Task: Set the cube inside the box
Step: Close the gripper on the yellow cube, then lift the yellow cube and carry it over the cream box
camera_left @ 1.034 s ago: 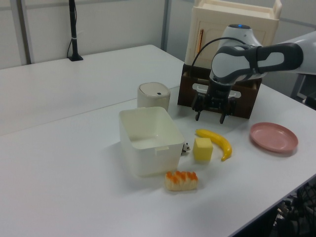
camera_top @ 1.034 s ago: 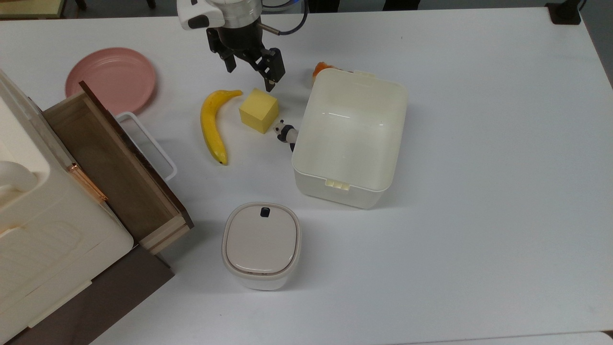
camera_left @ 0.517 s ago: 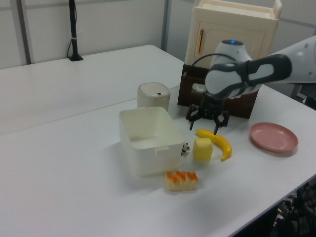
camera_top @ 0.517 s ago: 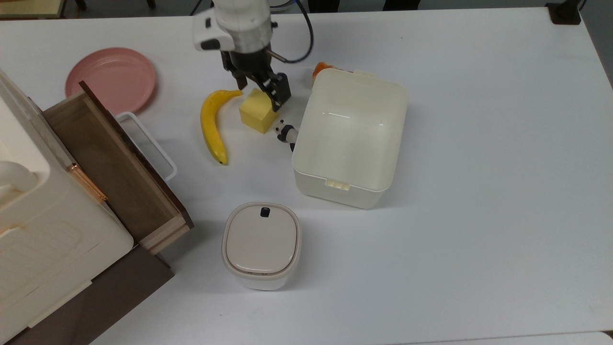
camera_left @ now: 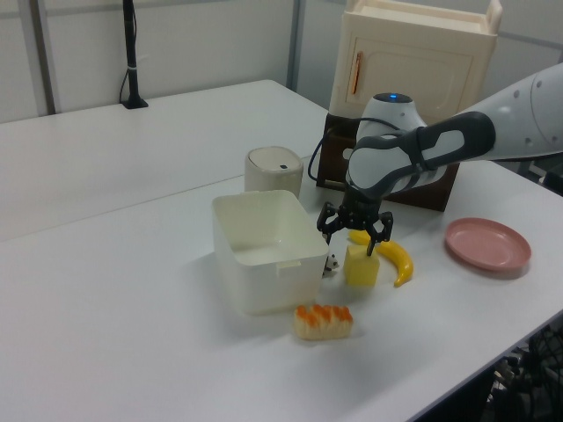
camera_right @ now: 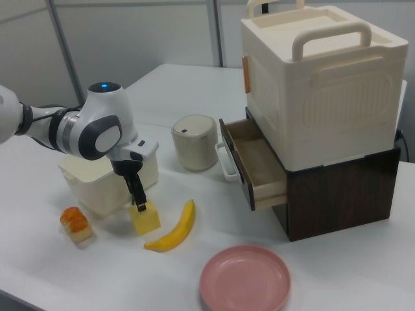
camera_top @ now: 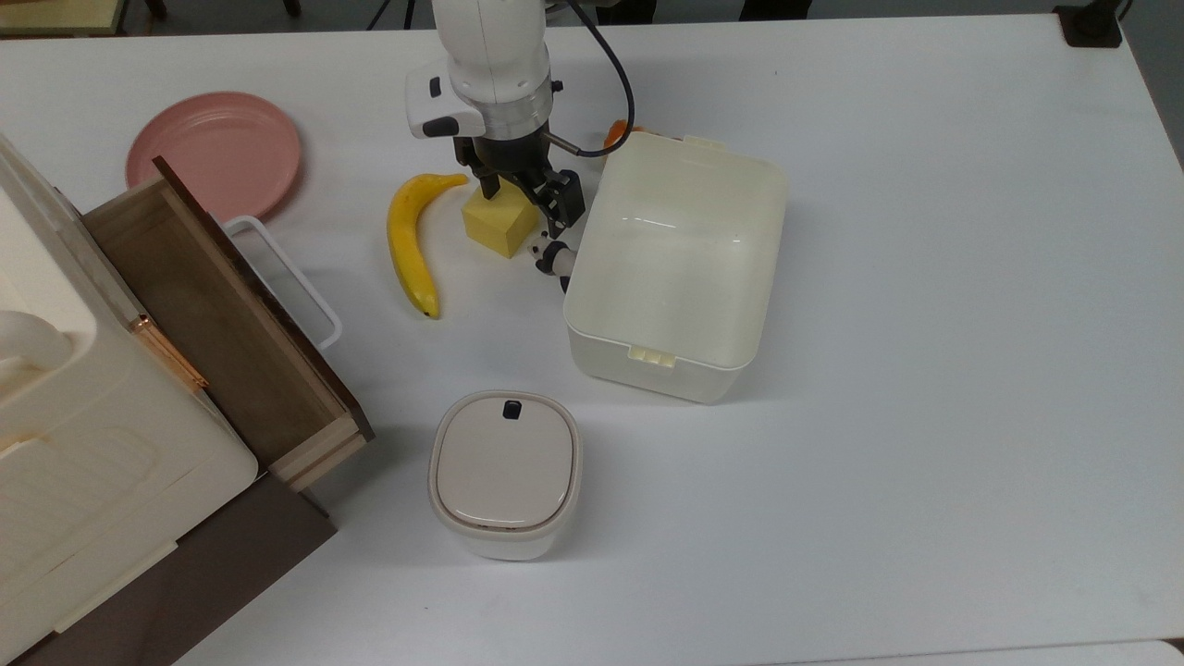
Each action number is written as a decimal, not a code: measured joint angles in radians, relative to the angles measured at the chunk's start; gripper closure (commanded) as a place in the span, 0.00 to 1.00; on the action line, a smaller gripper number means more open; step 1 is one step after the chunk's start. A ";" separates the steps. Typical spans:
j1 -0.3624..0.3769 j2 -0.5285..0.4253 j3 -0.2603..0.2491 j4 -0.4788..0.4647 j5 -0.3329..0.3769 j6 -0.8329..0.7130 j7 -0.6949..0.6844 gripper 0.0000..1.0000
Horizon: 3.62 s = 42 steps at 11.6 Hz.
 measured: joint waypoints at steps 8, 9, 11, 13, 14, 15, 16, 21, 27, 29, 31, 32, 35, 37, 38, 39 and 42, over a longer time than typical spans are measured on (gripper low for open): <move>-0.003 -0.028 0.000 -0.007 0.000 0.000 -0.001 0.00; -0.004 -0.030 -0.001 -0.015 0.000 0.000 -0.005 0.00; -0.010 -0.033 -0.004 -0.029 0.000 -0.001 -0.018 0.00; -0.022 -0.033 -0.007 -0.034 -0.008 -0.001 -0.037 0.00; -0.026 -0.033 -0.007 -0.036 -0.010 -0.001 -0.038 0.00; -0.027 -0.033 -0.007 -0.037 -0.011 -0.002 -0.038 0.00; -0.028 -0.033 -0.007 -0.038 -0.012 -0.002 -0.039 0.00; -0.029 -0.033 -0.007 -0.056 -0.026 -0.003 -0.045 0.00; -0.029 -0.017 -0.007 -0.064 -0.045 -0.003 -0.049 0.52; -0.028 0.004 -0.006 -0.064 -0.066 0.006 -0.049 0.63; -0.028 0.002 -0.005 -0.061 -0.068 0.007 -0.050 0.63; -0.028 0.002 -0.005 -0.061 -0.069 0.007 -0.050 0.63; -0.026 -0.006 -0.001 -0.056 -0.072 0.009 -0.052 0.62; -0.024 -0.063 0.000 -0.045 -0.074 0.010 -0.052 0.61; -0.025 -0.106 0.000 -0.040 -0.074 0.005 -0.052 0.61; -0.025 -0.145 0.000 -0.028 -0.075 -0.015 -0.054 0.61; -0.022 -0.181 0.014 0.055 -0.075 -0.049 -0.070 0.59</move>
